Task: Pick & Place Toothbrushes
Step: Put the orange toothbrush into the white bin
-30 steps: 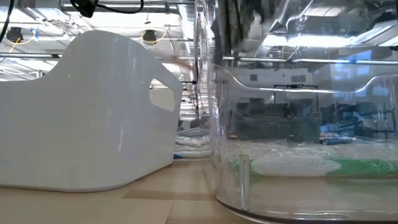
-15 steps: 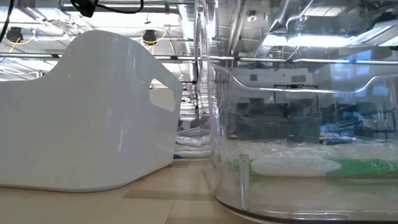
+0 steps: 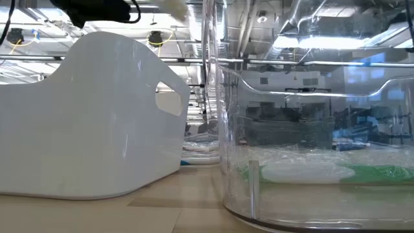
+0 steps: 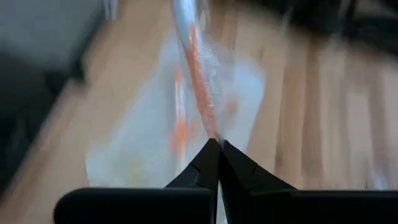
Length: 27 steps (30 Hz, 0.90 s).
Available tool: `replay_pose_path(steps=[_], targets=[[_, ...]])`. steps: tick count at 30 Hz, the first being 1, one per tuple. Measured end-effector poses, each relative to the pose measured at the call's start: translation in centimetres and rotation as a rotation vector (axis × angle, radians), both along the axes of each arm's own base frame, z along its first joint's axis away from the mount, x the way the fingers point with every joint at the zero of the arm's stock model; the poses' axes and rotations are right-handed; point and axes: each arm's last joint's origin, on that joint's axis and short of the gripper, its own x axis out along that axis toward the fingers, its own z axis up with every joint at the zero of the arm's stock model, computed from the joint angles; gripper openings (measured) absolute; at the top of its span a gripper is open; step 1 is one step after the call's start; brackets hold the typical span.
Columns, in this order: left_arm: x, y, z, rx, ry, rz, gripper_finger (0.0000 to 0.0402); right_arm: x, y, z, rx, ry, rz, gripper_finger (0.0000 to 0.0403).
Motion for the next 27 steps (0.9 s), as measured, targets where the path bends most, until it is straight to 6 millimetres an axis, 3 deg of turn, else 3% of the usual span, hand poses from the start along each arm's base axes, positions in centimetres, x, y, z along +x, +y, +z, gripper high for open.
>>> replay_pose_path(steps=[2, 9, 16, 27], targets=[[-0.3, 0.0, 0.2, -0.01, -0.008, -0.012, 0.011, 0.2, 0.4, -0.9, -0.038, 0.105, -0.003, 0.0], [-2.2, 0.3, 0.5, 0.004, 0.036, -0.05, 0.0091, 3.0, 2.2, -1.4, -0.059, 0.103, -0.008, 0.0], [-4.7, 1.1, 0.8, -0.086, 0.05, -0.073, 0.0071, 4.5, 2.7, -4.2, -0.025, 0.151, -0.063, 0.0], [-5.2, 0.7, 1.0, -0.105, 0.04, -0.113, 0.0043, 4.3, 2.8, -5.0, -0.003, 0.211, -0.036, 0.0]])
